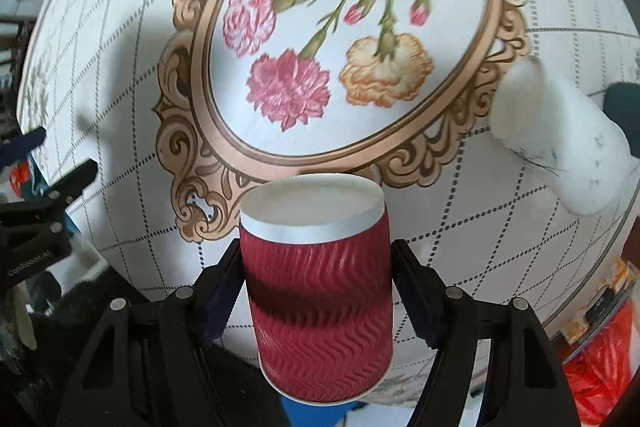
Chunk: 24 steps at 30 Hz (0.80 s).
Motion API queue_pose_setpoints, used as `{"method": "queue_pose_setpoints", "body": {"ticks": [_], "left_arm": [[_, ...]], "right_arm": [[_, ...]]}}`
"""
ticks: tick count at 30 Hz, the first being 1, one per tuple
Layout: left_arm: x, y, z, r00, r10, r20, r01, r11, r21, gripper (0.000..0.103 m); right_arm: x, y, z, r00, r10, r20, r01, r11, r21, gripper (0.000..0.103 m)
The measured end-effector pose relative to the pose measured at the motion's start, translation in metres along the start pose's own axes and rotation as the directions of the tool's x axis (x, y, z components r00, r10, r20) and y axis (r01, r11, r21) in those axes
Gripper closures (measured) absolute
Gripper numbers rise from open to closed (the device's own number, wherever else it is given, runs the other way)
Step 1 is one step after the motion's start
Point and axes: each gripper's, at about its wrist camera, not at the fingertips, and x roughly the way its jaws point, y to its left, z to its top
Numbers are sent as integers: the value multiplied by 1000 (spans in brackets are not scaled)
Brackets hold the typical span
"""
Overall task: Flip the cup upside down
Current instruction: 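Hold the red cup rim-down in the right gripper and carry it over the table, then lower the inverted red cup onto the floral oval and open the right gripper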
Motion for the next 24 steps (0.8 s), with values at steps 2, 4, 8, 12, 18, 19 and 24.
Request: {"method": "queue_pose_setpoints", "body": {"ticks": [2, 4, 8, 12, 18, 19, 24], "left_arm": [[-1, -3, 1, 998, -32, 55, 30, 999, 31, 11], [-3, -4, 2, 998, -32, 59, 30, 999, 31, 11], [-8, -9, 8, 998, -24, 65, 23, 999, 26, 11], [-12, -11, 20, 997, -9, 71, 7, 1000, 22, 11], [-16, -12, 34, 997, 2, 73, -2, 1000, 8, 11], [-16, -12, 35, 997, 2, 73, -3, 1000, 6, 11], [-13, -15, 34, 997, 7, 76, -8, 1000, 9, 11]], "right_arm": [[-11, -7, -8, 997, 8, 74, -10, 1000, 20, 29], [-21, -11, -16, 990, 6, 144, -11, 999, 34, 29], [-42, -16, -35, 958, 21, 286, -44, 996, 72, 29], [-75, -7, -56, 905, 27, 425, -82, 990, 112, 29], [-88, 16, -52, 787, -33, 615, -93, 981, 171, 30], [-86, 17, -50, 762, -42, 646, -97, 979, 179, 30], [-66, 27, -43, 682, -74, 728, -89, 979, 183, 29]]}}
